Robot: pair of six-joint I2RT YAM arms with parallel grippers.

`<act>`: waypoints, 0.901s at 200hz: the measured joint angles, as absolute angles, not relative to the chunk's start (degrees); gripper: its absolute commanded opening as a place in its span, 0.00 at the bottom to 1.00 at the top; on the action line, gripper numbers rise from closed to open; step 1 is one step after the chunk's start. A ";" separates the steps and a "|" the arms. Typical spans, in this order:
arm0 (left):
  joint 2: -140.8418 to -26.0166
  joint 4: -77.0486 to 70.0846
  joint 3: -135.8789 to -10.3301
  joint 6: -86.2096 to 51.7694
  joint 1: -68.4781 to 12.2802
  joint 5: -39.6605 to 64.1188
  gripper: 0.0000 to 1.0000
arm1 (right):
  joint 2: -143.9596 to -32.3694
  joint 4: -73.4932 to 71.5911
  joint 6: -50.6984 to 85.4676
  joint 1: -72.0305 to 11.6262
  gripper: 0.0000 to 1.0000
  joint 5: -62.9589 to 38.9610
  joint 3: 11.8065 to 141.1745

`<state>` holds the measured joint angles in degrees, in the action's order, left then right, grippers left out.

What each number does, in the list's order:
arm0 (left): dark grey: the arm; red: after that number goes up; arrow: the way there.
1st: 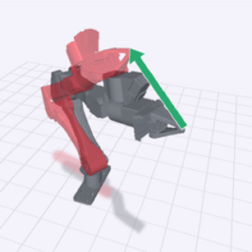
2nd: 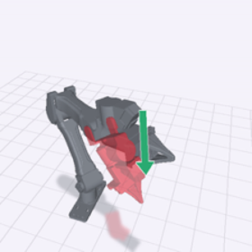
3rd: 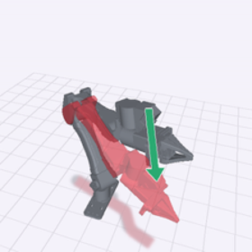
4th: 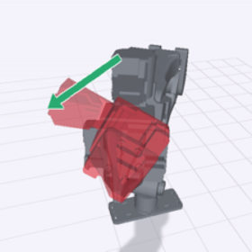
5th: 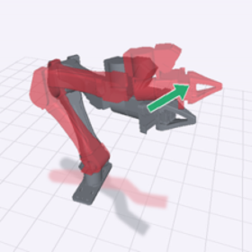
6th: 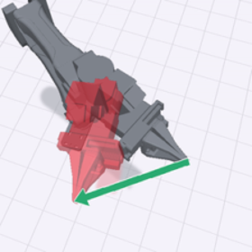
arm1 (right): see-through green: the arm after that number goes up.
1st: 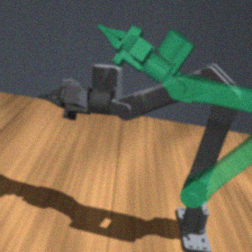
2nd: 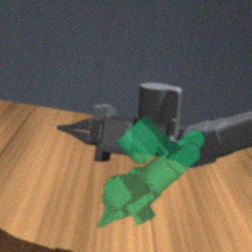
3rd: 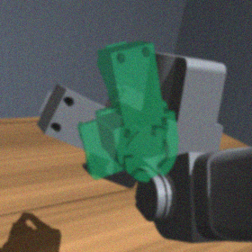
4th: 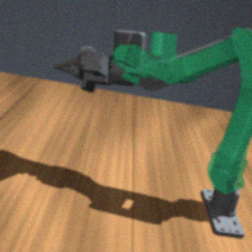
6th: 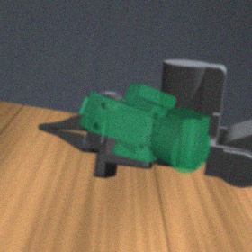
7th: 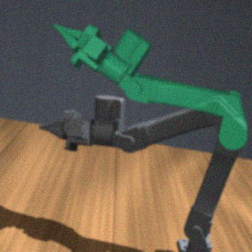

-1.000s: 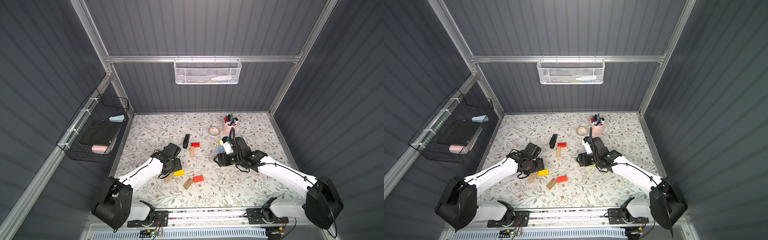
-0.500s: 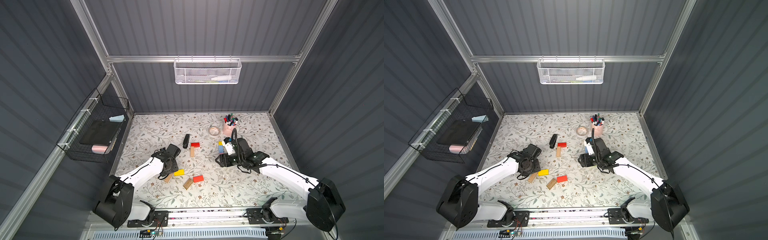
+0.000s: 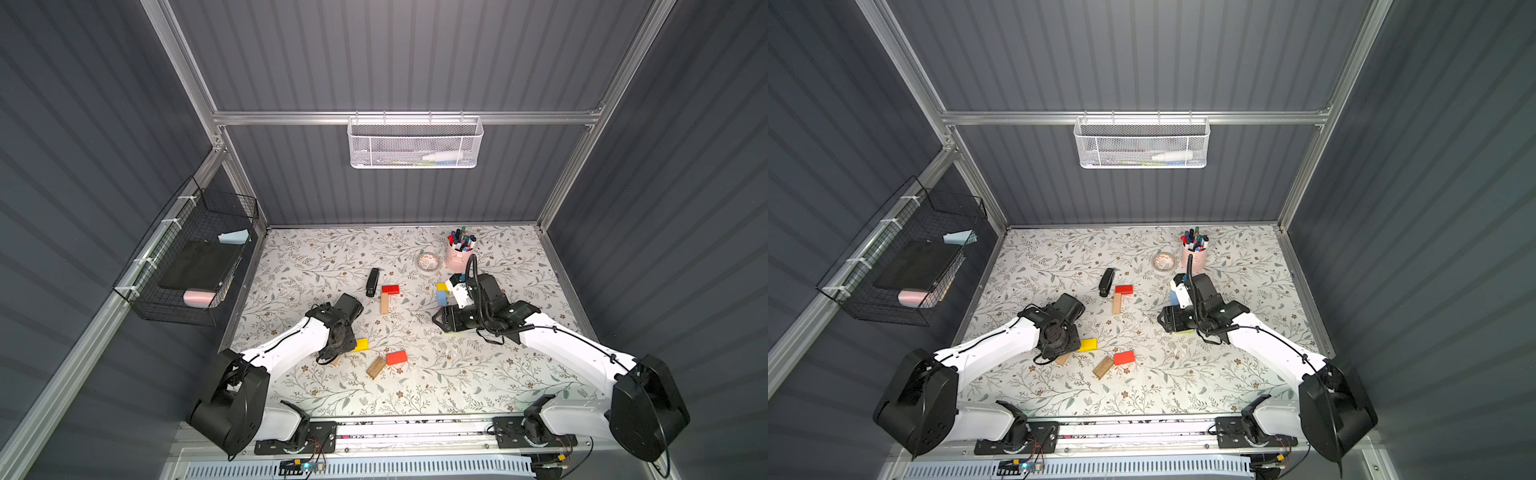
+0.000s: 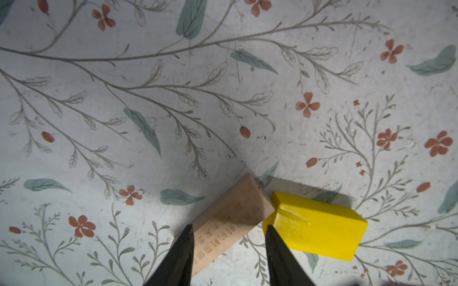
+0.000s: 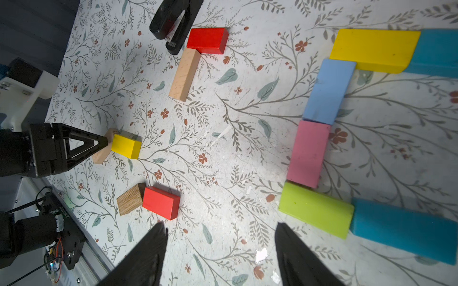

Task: Assemble the letter c with building blocks
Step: Pick up the building block from the center of the board.

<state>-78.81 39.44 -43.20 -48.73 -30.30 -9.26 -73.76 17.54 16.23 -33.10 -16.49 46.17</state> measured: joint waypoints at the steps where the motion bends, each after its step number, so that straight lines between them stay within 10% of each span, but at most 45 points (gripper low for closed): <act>1: -78.81 39.46 -43.20 -48.82 -30.35 -9.26 0.44 | -73.76 17.54 16.23 -33.08 0.71 -16.53 46.17; 180: -85.89 46.26 -46.09 -53.84 -35.64 -15.20 0.64 | -72.42 17.21 16.23 -31.11 0.71 -19.73 46.17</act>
<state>-85.89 46.26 -46.09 -53.84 -35.64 -15.20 -72.42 17.21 16.23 -31.11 -19.73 46.17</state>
